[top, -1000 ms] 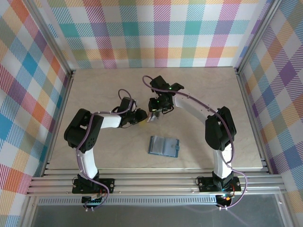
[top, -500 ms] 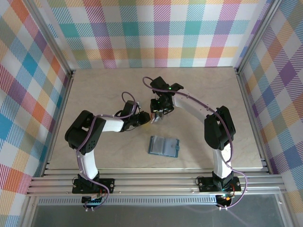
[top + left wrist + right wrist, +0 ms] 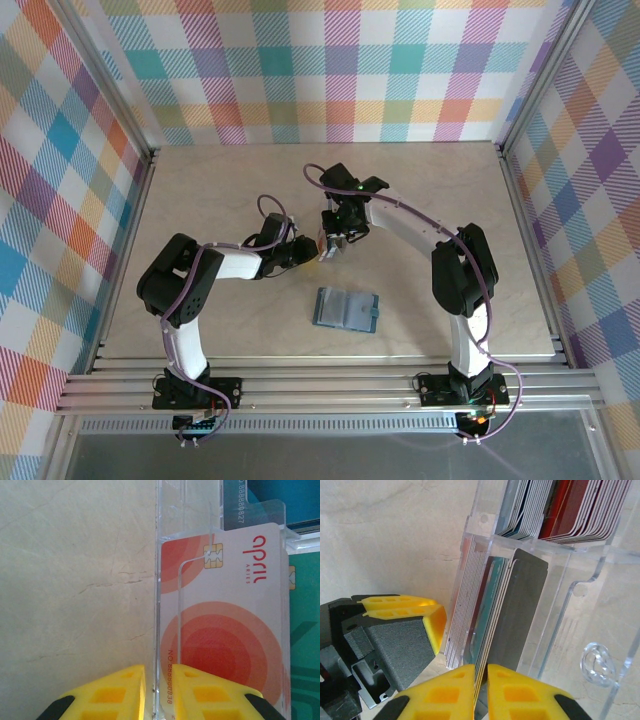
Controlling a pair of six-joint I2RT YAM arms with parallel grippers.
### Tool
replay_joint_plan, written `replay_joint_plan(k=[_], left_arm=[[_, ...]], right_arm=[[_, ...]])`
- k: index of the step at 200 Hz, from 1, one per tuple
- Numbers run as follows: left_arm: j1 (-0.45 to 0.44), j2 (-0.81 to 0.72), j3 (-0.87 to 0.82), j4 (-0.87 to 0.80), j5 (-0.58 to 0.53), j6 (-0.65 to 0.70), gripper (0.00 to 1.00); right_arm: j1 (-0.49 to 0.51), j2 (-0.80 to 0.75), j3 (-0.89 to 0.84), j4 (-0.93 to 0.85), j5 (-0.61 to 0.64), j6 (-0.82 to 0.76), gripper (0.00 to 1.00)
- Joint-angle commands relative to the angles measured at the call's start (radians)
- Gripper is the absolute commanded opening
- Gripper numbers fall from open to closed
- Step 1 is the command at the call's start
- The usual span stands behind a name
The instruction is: Put the credit cards into the card holder
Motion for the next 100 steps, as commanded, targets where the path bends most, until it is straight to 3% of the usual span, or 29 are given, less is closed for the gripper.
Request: replay_joint_plan(k=[1, 59, 100], left_arm=[[-0.032, 0.005, -0.029, -0.068, 0.039, -0.014, 0.21], [-0.032, 0.003, -0.015, -0.090, 0.040, -0.012, 0.21], [-0.028, -0.076, -0.003, -0.149, 0.023, -0.010, 0.21]], right_arm=[[-0.010, -0.006, -0.024, -0.027, 0.012, -0.005, 0.08], [-0.013, -0.086, -0.062, -0.034, 0.040, -0.010, 0.00], [-0.027, -0.110, -0.075, -0.050, 0.041, -0.022, 0.00]])
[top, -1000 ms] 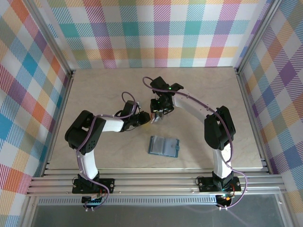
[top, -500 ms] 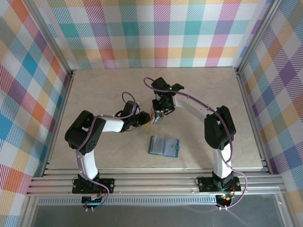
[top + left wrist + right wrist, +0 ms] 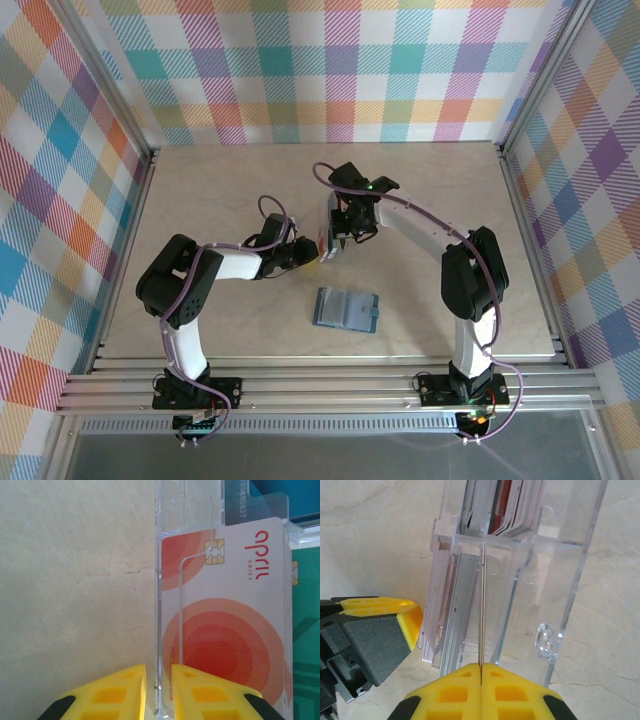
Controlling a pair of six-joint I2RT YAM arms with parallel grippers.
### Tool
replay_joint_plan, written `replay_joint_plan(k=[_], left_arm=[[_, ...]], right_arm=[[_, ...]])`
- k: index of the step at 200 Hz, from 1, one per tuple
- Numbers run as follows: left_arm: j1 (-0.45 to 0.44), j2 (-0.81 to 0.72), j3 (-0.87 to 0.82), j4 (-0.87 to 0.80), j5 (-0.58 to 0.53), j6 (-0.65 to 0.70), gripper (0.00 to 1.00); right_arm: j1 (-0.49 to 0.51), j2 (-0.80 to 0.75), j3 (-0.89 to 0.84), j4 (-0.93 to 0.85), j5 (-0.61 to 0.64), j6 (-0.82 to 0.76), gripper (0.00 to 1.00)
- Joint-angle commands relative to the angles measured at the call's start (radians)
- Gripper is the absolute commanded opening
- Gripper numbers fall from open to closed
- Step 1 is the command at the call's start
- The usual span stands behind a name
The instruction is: Put the credit cards into the card holder
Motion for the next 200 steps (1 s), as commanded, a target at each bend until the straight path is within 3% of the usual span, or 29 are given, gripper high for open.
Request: replay_joint_plan(k=[1, 56, 77, 123, 200], left_arm=[[-0.023, -0.064, -0.004, -0.114, 0.018, -0.007, 0.21], [-0.028, -0.213, 0.018, -0.239, -0.063, 0.016, 0.22], [-0.039, -0.237, 0.036, -0.238, -0.024, 0.013, 0.22], [-0.063, -0.179, 0.119, -0.143, 0.110, -0.042, 0.15], [-0.084, -0.055, 0.226, -0.099, 0.162, -0.083, 0.09]], right_arm=[[-0.008, -0.044, -0.017, -0.037, 0.006, -0.018, 0.00], [-0.039, -0.080, -0.058, 0.001, -0.053, -0.013, 0.00], [-0.053, -0.094, -0.075, 0.018, -0.083, -0.010, 0.00], [-0.074, -0.115, -0.101, 0.042, -0.130, -0.001, 0.00], [-0.107, -0.134, -0.127, 0.060, -0.176, 0.006, 0.00]])
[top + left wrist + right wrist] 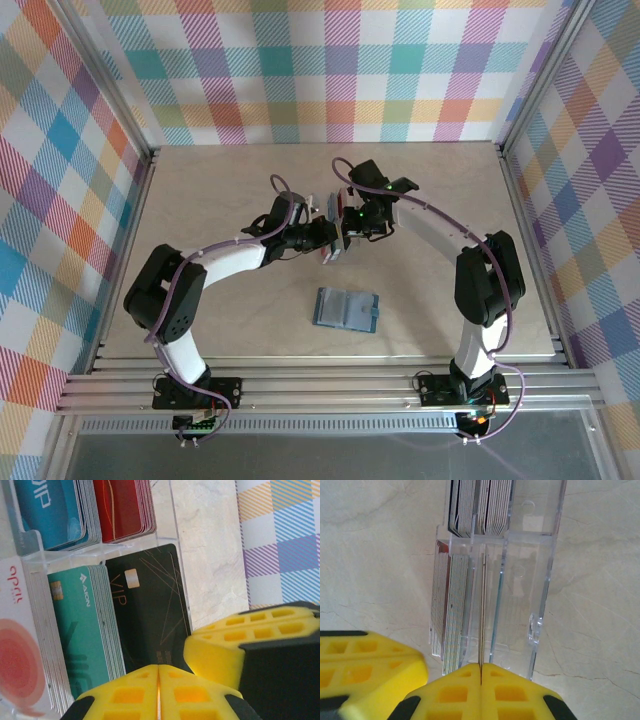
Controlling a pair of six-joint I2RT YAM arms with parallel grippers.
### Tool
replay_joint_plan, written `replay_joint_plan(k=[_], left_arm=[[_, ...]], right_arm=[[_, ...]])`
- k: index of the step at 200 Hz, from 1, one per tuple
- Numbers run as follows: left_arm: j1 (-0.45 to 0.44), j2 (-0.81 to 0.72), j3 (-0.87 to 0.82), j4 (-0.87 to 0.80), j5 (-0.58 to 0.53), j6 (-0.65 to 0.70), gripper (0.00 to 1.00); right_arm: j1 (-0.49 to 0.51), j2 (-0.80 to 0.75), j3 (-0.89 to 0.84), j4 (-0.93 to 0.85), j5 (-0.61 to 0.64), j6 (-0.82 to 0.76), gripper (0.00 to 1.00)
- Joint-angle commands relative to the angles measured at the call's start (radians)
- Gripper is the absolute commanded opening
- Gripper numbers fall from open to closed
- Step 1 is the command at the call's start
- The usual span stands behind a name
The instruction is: Put the credit cards into the card holder
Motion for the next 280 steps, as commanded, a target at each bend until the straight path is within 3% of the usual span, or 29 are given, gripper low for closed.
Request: replay_joint_plan(k=[1, 53, 140, 224, 280], left_arm=[[-0.006, 0.043, 0.028, 0.048, 0.049, -0.027, 0.09], [-0.009, 0.103, 0.044, 0.127, 0.104, -0.057, 0.09], [-0.020, 0.157, 0.073, 0.125, 0.104, -0.060, 0.09], [-0.026, 0.192, 0.052, 0.122, 0.080, -0.046, 0.09], [-0.031, 0.207, 0.060, 0.106, 0.066, -0.037, 0.09]], right_arm=[[-0.015, -0.048, -0.015, -0.016, -0.023, 0.005, 0.00], [-0.024, -0.050, -0.017, -0.015, -0.035, 0.006, 0.00], [-0.029, -0.051, -0.016, -0.013, -0.049, 0.005, 0.00], [-0.037, -0.063, -0.026, 0.016, -0.137, 0.009, 0.13], [-0.042, -0.083, -0.040, 0.038, -0.172, 0.013, 0.07]])
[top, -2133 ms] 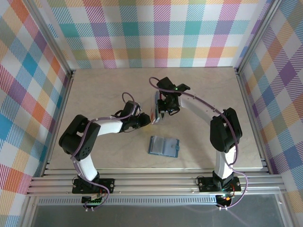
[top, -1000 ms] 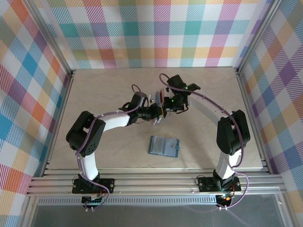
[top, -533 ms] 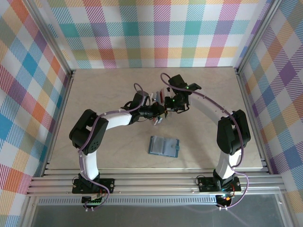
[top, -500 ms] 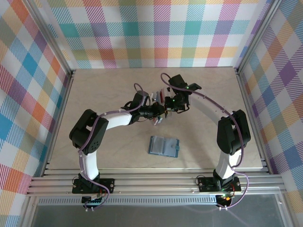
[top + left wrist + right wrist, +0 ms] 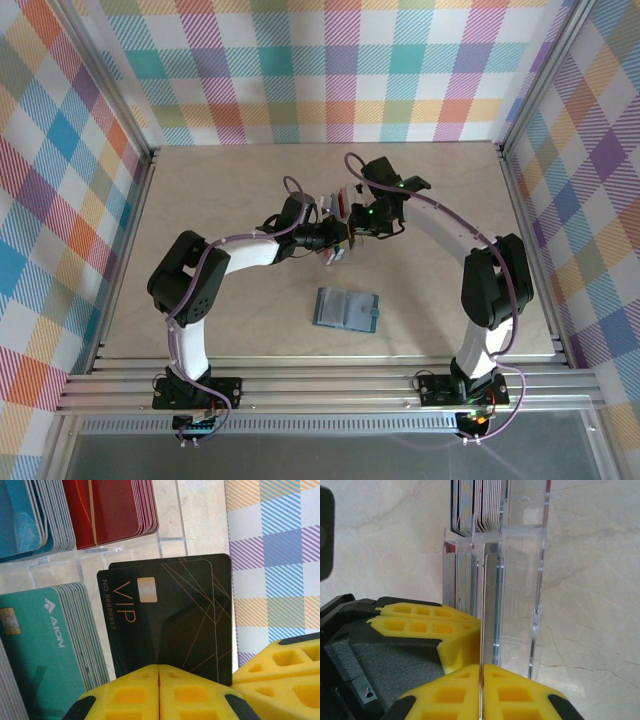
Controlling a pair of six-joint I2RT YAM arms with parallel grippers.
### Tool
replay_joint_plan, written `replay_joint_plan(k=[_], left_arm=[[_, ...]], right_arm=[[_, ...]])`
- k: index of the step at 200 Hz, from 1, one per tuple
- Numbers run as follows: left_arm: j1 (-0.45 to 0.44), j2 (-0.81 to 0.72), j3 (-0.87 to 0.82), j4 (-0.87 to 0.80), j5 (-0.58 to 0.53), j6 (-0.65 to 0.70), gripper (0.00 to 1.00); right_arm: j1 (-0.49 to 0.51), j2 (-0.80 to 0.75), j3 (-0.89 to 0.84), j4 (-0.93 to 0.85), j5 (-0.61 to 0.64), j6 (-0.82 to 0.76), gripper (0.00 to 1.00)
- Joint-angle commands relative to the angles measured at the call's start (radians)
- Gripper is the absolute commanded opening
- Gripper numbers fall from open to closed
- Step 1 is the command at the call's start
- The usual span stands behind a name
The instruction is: Put the credit cards into the card holder
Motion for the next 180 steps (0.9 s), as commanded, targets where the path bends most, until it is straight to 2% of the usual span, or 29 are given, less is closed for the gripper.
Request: replay_joint_plan(k=[1, 49, 89, 180], left_arm=[[-0.023, 0.056, 0.003, -0.029, -0.028, 0.022, 0.09], [-0.023, 0.057, 0.003, -0.035, -0.033, 0.028, 0.09], [-0.023, 0.053, -0.004, -0.034, -0.036, 0.031, 0.09], [-0.023, 0.030, -0.015, -0.042, -0.037, 0.035, 0.09]], right_arm=[[0.003, -0.041, -0.007, 0.032, -0.072, 0.009, 0.06], [0.002, -0.040, -0.011, 0.032, -0.063, 0.011, 0.00], [-0.001, -0.062, -0.009, 0.026, -0.017, 0.019, 0.00], [-0.007, -0.095, -0.008, 0.012, 0.003, 0.026, 0.00]])
